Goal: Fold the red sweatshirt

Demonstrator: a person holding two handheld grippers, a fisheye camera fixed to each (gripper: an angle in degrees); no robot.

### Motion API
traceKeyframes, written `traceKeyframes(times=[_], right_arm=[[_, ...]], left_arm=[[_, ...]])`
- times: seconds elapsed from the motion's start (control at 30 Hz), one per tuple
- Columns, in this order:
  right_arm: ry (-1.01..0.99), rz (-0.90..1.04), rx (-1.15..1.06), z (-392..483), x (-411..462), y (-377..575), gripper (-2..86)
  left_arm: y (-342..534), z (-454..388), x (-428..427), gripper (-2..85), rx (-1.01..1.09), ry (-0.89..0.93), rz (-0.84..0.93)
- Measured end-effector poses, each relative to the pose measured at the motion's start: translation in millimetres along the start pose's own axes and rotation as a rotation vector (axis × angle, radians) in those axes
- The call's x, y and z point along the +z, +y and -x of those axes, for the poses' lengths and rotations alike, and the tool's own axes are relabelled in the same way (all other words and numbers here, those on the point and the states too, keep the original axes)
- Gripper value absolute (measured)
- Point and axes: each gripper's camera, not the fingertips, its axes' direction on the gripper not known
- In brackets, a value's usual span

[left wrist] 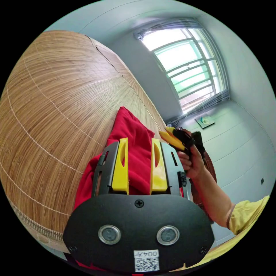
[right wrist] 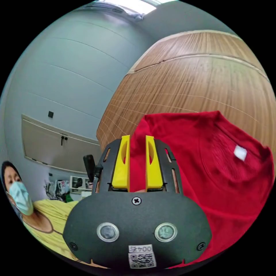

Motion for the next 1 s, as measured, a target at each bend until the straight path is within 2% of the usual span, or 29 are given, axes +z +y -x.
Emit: traceKeyframes(times=[0.13, 0.33, 0.63, 0.77, 0.93, 1.0], right_arm=[[-0.054, 0.192, -0.001, -17.4, 49.3, -74.6, 8.1], [-0.009, 0.255, 0.022, -39.0, 81.1, -119.5, 8.2], [-0.114, 0.385, 0.012, -47.1, 106.4, -141.1, 6.8], [-0.097, 0.32, -0.074, -26.3, 105.7, -147.1, 2.5], [0.122, 0.338, -0.147, -6.2, 134.0, -138.7, 3.3], [0.1, 0.306, -0.13, -5.8, 133.1, -133.4, 4.3]], left_arm=[[-2.6, -3.8, 3.5, 11.4, 0.041, -0.052, 0.024], [-1.3, -0.8, 3.5, 11.3, 0.032, -0.058, 0.023], [2.1, -2.2, 1.6, 11.3, 0.038, -0.065, 0.023], [4.0, -3.8, 1.4, 11.2, 0.038, -0.075, 0.028], [5.3, -8.0, 5.8, 11.2, 0.048, -0.113, 0.063], [6.3, -10.1, 6.3, 11.2, 0.052, -0.125, 0.068]])
